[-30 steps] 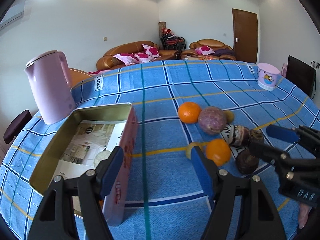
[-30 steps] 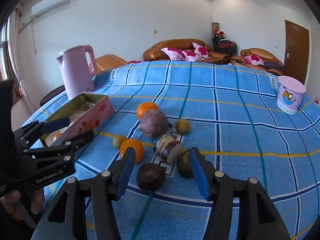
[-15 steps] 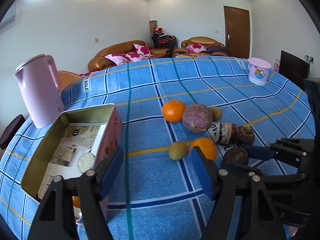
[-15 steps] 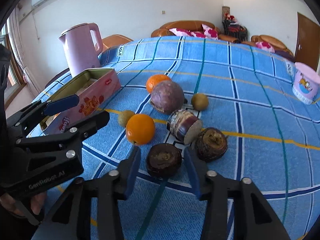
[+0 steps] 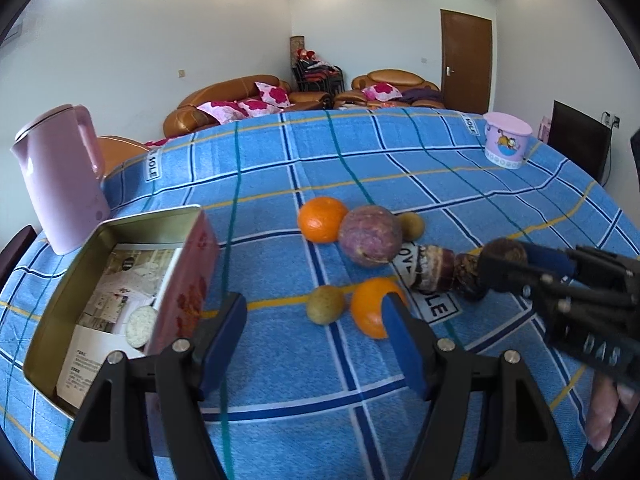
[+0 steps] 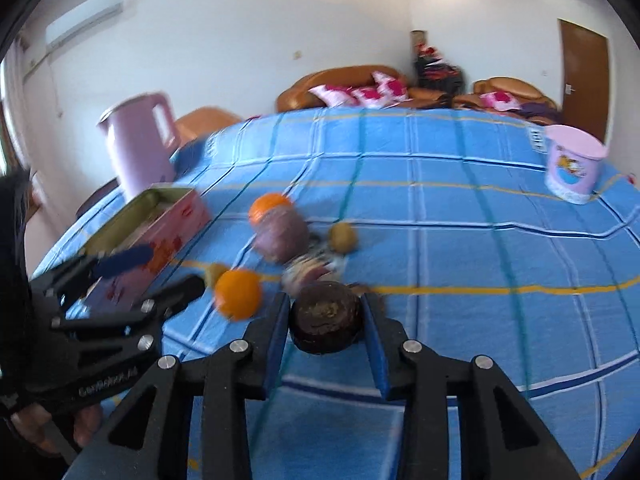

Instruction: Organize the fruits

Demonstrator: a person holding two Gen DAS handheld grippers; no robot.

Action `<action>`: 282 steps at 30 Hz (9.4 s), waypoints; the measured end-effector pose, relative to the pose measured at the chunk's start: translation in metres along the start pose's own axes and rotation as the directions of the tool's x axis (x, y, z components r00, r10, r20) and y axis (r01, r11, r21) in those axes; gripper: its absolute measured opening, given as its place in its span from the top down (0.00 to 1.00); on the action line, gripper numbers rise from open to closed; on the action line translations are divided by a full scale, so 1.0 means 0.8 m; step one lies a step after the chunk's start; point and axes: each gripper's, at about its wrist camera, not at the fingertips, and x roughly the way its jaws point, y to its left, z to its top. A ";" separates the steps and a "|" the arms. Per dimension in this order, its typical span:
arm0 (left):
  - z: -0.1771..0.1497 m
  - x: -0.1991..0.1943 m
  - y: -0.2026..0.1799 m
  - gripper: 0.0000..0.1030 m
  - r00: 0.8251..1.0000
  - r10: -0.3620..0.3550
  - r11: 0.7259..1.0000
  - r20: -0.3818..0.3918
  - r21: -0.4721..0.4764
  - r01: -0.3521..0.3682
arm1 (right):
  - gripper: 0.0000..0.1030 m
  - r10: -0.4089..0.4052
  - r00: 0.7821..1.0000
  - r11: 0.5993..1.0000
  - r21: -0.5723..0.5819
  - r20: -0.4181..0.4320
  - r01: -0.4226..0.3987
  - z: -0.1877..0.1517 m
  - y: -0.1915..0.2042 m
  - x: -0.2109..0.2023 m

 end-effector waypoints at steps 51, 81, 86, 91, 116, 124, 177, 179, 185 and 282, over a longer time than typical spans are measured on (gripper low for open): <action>0.007 0.017 -0.032 0.64 0.993 -0.105 0.994 -0.044 0.012 0.106 | 0.63 -0.002 0.999 0.996 0.085 0.033 -0.001 0.001 -0.026 -0.005; 0.005 -0.022 -0.012 0.64 0.988 -0.073 0.996 0.132 -0.048 0.080 | 0.63 0.005 0.988 1.000 0.021 0.155 -0.009 -0.001 -0.012 -0.032; 0.005 -0.025 -0.012 0.64 0.988 -0.064 0.996 0.144 -0.052 0.073 | 0.63 0.005 0.986 1.000 0.016 0.168 -0.007 -0.003 -0.010 -0.035; 0.003 -0.028 -0.010 0.64 0.986 -0.056 0.996 0.159 -0.060 0.067 | 0.63 0.000 0.982 1.000 0.007 0.187 -0.001 -0.003 -0.008 -0.039; -0.004 -0.046 0.018 0.64 0.981 0.005 0.993 0.192 -0.113 0.017 | 0.63 0.003 0.974 0.998 -0.062 0.226 0.011 0.001 0.016 -0.049; -0.005 -0.067 0.067 0.64 0.976 0.074 0.985 0.205 -0.171 -0.039 | 0.63 0.098 0.966 0.994 -0.080 0.239 -0.081 0.035 0.050 -0.065; -0.030 0.000 0.231 0.61 0.968 0.234 0.929 -0.092 -0.272 -0.251 | 0.63 0.273 0.955 0.911 -0.289 -0.115 -0.295 0.061 0.253 0.120; -0.030 -0.003 0.229 0.61 0.966 0.247 0.927 -0.079 -0.271 -0.259 | 0.62 0.287 0.951 0.908 -0.282 -0.119 -0.309 0.060 0.252 0.121; -0.030 -0.010 0.222 0.62 0.967 0.249 0.929 -0.061 -0.266 -0.256 | 0.54 0.320 0.940 0.906 -0.252 -0.117 -0.340 0.060 0.244 0.110; 0.012 0.050 0.016 0.74 0.984 -0.117 0.993 -0.135 -0.025 0.115 | 0.60 -0.012 0.987 0.997 -0.081 -0.161 -0.001 0.012 -0.006 0.046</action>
